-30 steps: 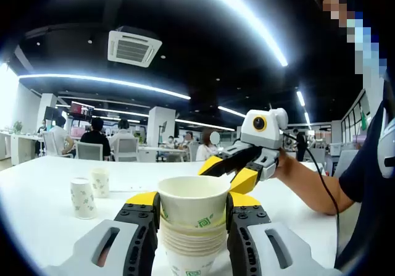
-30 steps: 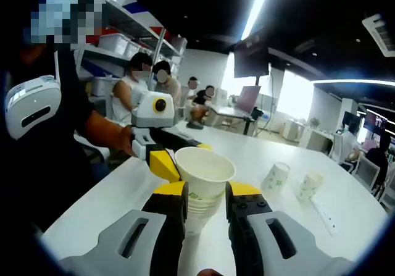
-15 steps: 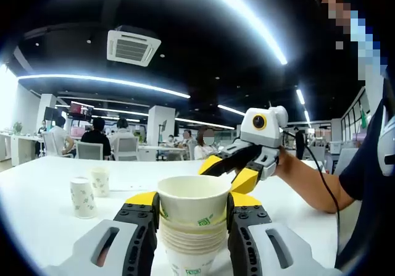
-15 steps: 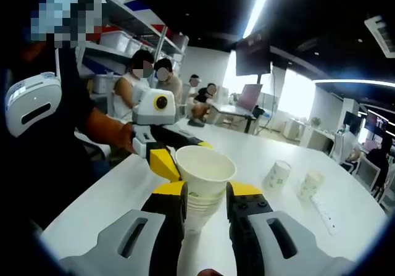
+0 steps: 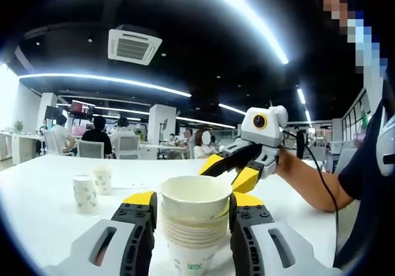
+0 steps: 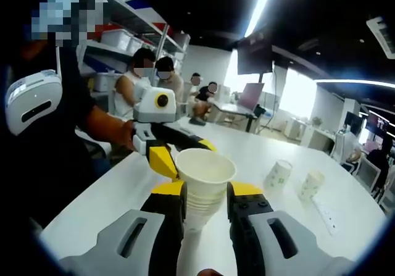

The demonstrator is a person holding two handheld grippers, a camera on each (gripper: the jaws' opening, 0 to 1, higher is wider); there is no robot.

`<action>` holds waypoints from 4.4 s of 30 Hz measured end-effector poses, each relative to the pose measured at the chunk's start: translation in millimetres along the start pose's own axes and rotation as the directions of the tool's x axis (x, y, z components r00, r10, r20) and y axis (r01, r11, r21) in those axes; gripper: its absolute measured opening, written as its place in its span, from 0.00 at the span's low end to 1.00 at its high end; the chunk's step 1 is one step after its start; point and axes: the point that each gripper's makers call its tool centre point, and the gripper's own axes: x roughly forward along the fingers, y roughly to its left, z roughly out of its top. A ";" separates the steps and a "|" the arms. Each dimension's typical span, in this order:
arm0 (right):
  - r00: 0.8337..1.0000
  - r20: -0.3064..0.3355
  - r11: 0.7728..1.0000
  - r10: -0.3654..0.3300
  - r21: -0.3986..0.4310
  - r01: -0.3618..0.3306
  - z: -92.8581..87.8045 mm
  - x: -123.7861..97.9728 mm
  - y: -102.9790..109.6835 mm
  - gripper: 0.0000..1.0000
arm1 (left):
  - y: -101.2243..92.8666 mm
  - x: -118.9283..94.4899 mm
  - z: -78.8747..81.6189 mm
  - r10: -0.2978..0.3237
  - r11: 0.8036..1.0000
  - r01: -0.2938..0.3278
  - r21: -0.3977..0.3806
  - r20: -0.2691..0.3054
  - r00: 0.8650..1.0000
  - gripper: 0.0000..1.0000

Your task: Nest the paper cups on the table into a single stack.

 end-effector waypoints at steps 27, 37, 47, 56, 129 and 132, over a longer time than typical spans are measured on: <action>1.000 -0.009 1.000 0.008 -0.011 -0.009 0.2 -0.6 0.0 0.30 | -0.6 -10.3 -0.5 -0.006 1.000 0.006 0.000 -0.003 1.000 0.49; 0.999 -0.040 0.999 0.035 -0.012 -0.036 -8.4 1.2 5.1 0.36 | 2.4 -13.0 -13.2 -0.008 1.000 0.008 -0.007 -0.036 0.999 0.49; 0.996 -0.074 0.999 0.040 -0.005 -0.041 -18.4 4.5 6.3 0.38 | -0.9 -11.3 -16.2 -0.015 1.000 0.015 -0.001 -0.049 0.999 0.49; 0.993 -0.110 0.999 0.041 0.000 -0.042 -30.1 12.0 7.2 0.38 | 0.5 -11.3 -22.1 -0.009 1.000 0.009 0.005 -0.076 0.997 0.45; 0.993 -0.105 0.998 -0.060 0.009 0.061 -35.6 6.4 -11.5 0.36 | 14.6 11.0 -33.1 -0.003 1.000 0.004 0.012 -0.074 0.997 0.45; 0.992 -0.112 0.998 -0.058 0.009 0.059 -37.0 6.2 -10.2 0.36 | 9.4 11.5 -34.0 -0.002 1.000 0.003 0.014 -0.076 0.997 0.45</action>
